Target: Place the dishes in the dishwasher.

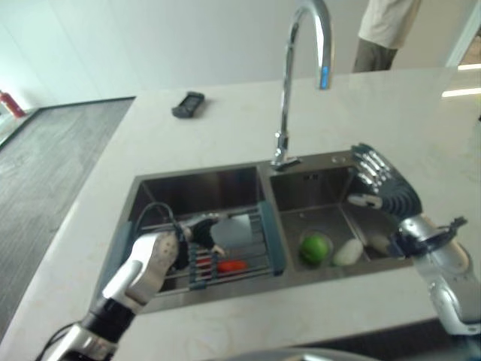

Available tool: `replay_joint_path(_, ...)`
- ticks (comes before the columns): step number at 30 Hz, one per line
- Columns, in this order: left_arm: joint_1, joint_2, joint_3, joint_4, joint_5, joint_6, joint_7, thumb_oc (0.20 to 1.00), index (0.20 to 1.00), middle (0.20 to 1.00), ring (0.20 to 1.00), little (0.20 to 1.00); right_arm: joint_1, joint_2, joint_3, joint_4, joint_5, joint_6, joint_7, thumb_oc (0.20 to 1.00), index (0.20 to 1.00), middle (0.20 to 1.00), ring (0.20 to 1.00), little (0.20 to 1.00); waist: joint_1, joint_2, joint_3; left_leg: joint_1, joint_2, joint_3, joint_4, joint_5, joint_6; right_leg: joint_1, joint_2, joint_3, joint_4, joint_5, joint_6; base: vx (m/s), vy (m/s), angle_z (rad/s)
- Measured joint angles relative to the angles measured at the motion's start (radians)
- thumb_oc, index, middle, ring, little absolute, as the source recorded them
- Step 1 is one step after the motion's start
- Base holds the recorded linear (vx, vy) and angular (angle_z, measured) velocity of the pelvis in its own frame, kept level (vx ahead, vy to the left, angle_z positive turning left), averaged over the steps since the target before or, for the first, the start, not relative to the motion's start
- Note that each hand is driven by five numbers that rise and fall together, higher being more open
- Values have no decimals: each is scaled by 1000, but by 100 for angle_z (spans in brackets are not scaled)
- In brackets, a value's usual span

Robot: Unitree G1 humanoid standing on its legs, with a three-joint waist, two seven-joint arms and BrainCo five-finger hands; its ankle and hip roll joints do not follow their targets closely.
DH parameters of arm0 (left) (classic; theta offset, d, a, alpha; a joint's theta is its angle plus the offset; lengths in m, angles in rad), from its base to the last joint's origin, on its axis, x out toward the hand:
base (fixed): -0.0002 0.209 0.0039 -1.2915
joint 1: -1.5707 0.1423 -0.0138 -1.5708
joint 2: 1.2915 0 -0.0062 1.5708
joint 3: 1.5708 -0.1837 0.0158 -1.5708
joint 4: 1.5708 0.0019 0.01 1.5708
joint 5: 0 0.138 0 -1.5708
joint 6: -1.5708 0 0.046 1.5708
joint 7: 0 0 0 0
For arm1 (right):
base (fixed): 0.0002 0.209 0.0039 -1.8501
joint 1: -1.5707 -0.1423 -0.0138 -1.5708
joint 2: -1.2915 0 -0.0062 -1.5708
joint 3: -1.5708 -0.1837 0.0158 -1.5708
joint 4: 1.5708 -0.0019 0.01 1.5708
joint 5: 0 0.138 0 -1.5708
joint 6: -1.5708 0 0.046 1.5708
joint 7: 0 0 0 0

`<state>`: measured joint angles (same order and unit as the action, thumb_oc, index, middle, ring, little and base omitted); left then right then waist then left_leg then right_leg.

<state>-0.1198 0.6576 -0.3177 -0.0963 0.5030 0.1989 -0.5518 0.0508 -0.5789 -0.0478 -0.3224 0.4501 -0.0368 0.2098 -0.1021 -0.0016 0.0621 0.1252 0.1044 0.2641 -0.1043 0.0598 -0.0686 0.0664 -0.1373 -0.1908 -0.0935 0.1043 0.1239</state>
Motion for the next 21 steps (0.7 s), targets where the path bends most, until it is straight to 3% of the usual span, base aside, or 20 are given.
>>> replay_joint_path(10,-1,-21,-5,23,28,10,12,1000,1000,1000,1000,1000,0,1,0,0,-1,0,0,1000,1000,1000,1000,1000,-2,0,0,10,0,19,0,-4,-1,-1,1,16,0,1,1,5,-1,-5)
replay_joint_path(21,-2,-65,-36,73,53,36,110,1000,1000,1000,1000,1000,0,6,1,0,-17,0,0,1000,1000,1000,1000,1000,-2,-1,-1,13,0,20,0,-6,1,1,1,17,0,1,1,0,0,0)
